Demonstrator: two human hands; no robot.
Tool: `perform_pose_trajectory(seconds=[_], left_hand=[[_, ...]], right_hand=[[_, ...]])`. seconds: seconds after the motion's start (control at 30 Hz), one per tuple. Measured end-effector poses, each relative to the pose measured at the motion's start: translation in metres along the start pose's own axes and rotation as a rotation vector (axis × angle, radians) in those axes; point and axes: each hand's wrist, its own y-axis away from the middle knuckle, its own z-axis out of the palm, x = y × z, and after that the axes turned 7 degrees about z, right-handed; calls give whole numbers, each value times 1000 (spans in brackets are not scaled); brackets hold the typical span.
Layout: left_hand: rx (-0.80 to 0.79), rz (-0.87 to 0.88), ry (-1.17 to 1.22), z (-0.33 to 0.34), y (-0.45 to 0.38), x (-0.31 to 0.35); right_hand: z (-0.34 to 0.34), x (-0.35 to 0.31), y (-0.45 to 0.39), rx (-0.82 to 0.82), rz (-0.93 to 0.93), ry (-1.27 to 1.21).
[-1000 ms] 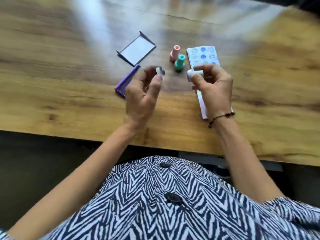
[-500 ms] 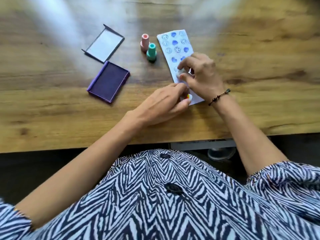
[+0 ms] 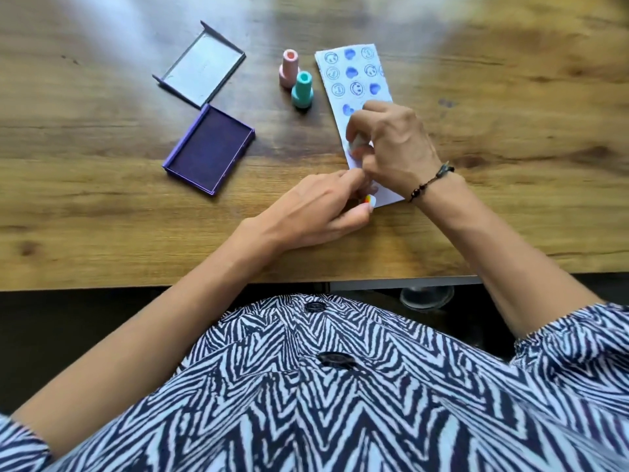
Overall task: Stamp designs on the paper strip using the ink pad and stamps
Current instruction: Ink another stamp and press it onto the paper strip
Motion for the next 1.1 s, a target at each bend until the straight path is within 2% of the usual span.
perform_pose_trajectory(seconds=[0.3,0.43,0.5,0.67,0.83,0.93,1.03,1.1], left_hand=[[-29,21,-1,0,-1,0],[-27,20,-4,0,-2,1],[-21,33,-15,0,-3,1],[-38,-7,21,0,-3,3],[-53,-46,61,-2,-3,2],[72,-149,273,-2,-1,4],[310,-266,693,-1,2,5],[400,-306,918,-4,3,5]], right_hand=[[0,-3,2,10,16,24],[-4,0,4,-34,4,71],[-12,4,9,19,23,-52],[-48,8,31,337,67,-302],[-48,5,46,305,144,-357],[-39,4,51,268,234,-490],[-34,-1,58,211,322,-879],[-28,-8,62,155,351,-1081]])
